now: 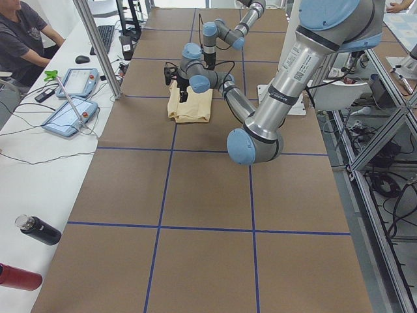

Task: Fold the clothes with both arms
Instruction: 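Grasp the shirt's side edge with the right gripper and drag it toward the robot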

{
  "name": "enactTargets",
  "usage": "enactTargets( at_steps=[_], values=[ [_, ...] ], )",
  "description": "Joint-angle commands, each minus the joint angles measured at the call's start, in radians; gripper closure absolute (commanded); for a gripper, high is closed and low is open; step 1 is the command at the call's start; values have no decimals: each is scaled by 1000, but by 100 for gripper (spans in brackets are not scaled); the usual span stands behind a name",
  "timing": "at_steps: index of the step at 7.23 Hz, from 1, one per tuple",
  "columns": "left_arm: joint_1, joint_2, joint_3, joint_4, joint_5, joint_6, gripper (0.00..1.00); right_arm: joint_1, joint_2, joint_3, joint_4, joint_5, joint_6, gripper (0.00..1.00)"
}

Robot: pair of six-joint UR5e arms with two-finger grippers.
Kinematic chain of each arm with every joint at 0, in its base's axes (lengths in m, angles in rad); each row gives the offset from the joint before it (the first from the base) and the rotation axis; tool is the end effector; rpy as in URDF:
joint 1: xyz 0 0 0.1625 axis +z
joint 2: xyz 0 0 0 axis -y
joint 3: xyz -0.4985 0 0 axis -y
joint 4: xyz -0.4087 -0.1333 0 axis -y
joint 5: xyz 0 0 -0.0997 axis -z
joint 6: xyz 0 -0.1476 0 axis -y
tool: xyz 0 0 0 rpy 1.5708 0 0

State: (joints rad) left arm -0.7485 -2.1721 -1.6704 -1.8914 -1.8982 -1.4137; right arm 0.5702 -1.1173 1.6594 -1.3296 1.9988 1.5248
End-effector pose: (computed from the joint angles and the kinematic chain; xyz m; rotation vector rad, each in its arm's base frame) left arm 0.5026 -0.5839 0.2979 0.1754 1.0458 -0.3683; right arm -0.5789 -0.4568 0.4246 -0.1534 -0.8608 0.3230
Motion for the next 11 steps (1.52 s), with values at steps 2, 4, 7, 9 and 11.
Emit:
enactTargets(
  at_steps=[2, 4, 7, 9, 11],
  values=[
    [1, 0, 1, 0, 1, -2, 0, -22, -1, 115, -138, 25, 0, 100],
    [1, 0, 0, 0, 1, -2, 0, -97, 2, 198, -251, 25, 0, 100],
    [-2, 0, 0, 0, 1, -1, 0, -214, 31, 255, -283, 119, 105, 100],
    [-2, 2, 0, 0, 1, -1, 0, -257, 33, 254, -284, 143, 117, 100],
    [-2, 3, 1, 0, 1, 1, 0, -266, 4, 284, -292, 153, 118, 100]
  ],
)
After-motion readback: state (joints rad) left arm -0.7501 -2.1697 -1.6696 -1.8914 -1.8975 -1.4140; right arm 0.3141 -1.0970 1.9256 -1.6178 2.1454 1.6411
